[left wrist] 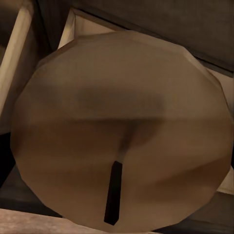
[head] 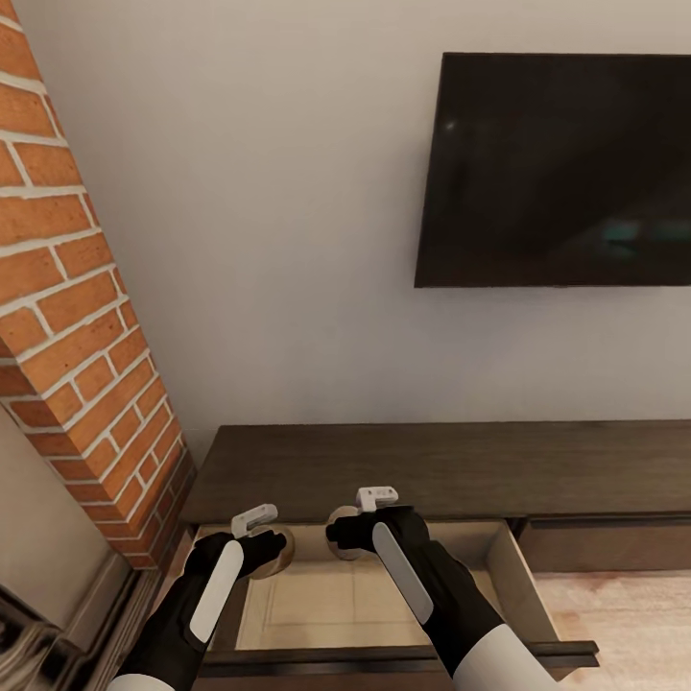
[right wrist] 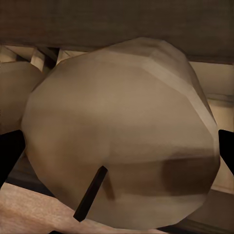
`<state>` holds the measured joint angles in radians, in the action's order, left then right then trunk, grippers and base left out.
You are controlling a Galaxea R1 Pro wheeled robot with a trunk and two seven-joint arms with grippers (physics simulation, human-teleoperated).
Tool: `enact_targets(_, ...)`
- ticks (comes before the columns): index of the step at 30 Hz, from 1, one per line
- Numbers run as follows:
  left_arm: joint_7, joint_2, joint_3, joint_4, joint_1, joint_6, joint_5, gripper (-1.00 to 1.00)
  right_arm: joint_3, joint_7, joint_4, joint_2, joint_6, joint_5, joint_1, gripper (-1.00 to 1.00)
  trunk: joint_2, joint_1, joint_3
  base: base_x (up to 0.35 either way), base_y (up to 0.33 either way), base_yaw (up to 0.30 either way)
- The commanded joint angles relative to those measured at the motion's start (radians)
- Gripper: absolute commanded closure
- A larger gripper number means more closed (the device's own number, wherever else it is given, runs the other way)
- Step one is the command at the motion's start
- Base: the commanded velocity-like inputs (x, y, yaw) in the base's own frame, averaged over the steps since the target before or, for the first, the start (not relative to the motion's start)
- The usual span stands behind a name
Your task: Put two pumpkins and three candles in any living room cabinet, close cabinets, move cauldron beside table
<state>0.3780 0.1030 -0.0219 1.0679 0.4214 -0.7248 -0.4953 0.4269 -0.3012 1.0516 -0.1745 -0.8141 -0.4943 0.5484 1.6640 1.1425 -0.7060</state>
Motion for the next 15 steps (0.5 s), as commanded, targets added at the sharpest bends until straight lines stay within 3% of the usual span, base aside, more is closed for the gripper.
enact_targets(1, 0.009, 0.0, -0.001, 0.001, 0.0, -0.002, -0.009, 1.0, 0.001, -0.01, 0.001, 0.0, -0.002, -0.01, 0.001, 1.0, 0.0, 0.0, -0.001, 0.01, 0.002, 0.0)
enact_targets(6, 0.009, 0.0, -0.001, 0.001, 0.0, -0.002, -0.009, 1.0, 0.001, -0.01, 0.001, 0.0, -0.002, -0.01, 0.001, 1.0, 0.0, 0.0, -0.001, 0.035, 0.0, 0.0)
enact_targets(11, 0.009, 0.0, -0.002, 0.001, 0.0, -0.003, -0.012, 1.0, 0.001, -0.01, 0.001, 0.0, -0.002, -0.01, 0.001, 1.0, 0.0, 0.0, -0.001, 0.266, 0.0, 0.0)
enact_targets(15, 0.009, 0.0, -0.001, 0.001, 0.0, -0.003, -0.012, 1.0, 0.001, -0.01, 0.001, 0.0, -0.001, -0.01, 0.001, 1.0, 0.0, 0.0, -0.001, 0.089, 0.0, 0.0)
